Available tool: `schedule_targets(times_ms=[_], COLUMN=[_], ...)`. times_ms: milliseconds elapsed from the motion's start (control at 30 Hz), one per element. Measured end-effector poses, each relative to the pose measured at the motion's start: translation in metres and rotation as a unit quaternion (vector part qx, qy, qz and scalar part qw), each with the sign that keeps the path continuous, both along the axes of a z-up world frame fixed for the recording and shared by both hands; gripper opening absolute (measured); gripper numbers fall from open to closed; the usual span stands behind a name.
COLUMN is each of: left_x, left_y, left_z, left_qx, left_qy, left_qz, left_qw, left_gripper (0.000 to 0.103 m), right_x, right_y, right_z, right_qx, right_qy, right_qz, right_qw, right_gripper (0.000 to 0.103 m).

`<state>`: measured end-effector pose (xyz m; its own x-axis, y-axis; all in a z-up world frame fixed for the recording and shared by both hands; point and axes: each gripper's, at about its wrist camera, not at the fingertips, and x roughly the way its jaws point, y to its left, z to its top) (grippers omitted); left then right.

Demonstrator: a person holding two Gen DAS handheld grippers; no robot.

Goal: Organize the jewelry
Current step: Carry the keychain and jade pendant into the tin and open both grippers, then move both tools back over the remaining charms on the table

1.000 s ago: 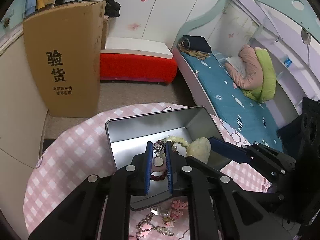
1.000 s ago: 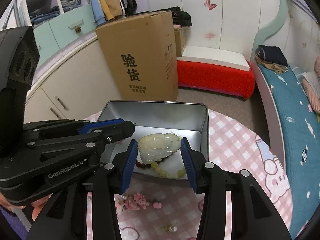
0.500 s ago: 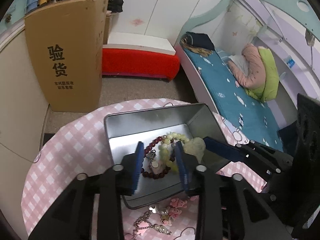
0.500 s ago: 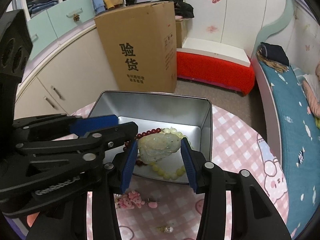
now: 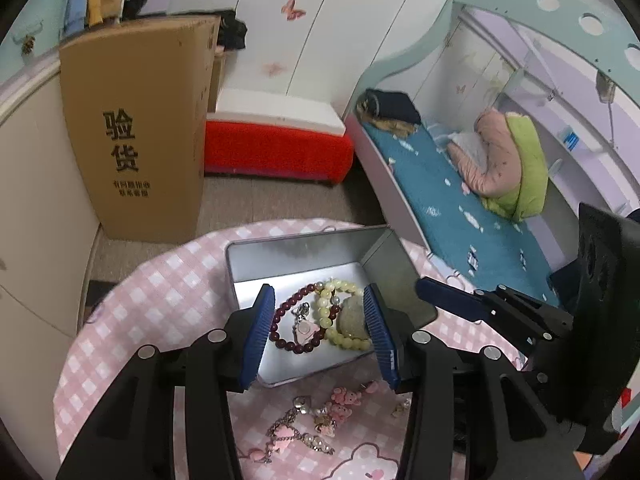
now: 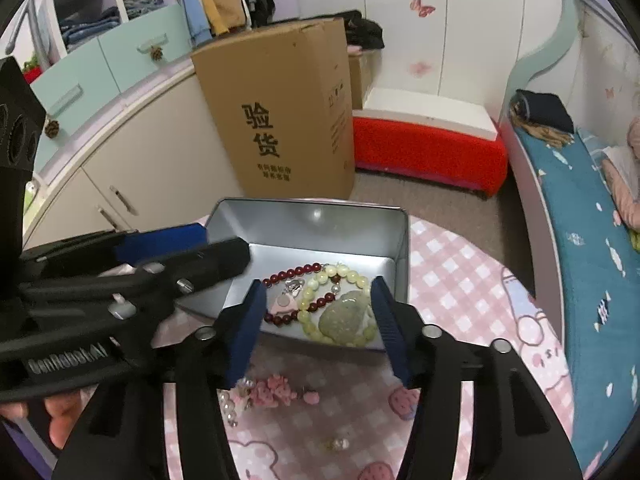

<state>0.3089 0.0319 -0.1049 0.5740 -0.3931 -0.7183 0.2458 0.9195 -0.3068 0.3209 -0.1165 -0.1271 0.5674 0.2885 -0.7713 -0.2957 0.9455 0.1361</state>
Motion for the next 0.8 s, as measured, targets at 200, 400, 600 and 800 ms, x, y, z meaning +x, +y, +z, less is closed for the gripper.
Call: schedule_targets(times_ms=[200, 400, 600, 800], left_x=[-0.035, -0.070, -0.088, -0.093], left_y=[0.019, 0.028, 0.028, 0.026], left_z=[0.016, 0.001, -0.039, -0.066], left_qx=[0.022, 0.050, 0.076, 0.079], left_qy=[-0.059, -0.081, -0.051, -0.029], left_qz=[0.028, 0.035, 0.003, -0.004], left_qw=[0.9976, 0.9948, 0.9958, 0.9964], left_gripper=[0.054, 0.059, 0.059, 0.059], right_x=[-0.033, -0.066, -0.085, -0.093], right_y=[-0.018, -0.041, -0.061, -0.067], right_z=[0.016, 0.011, -0.018, -0.048], right_qx=[0.006, 0.010, 0.017, 0.024], right_qy=[-0.034, -0.049, -0.032, -0.003], right_qz=[-0.013, -0.036, -0.058, -0.069], right_qw=[0.999, 0.998, 0.998, 0.997], right_gripper=[0.059, 0.061, 0.063, 0.063])
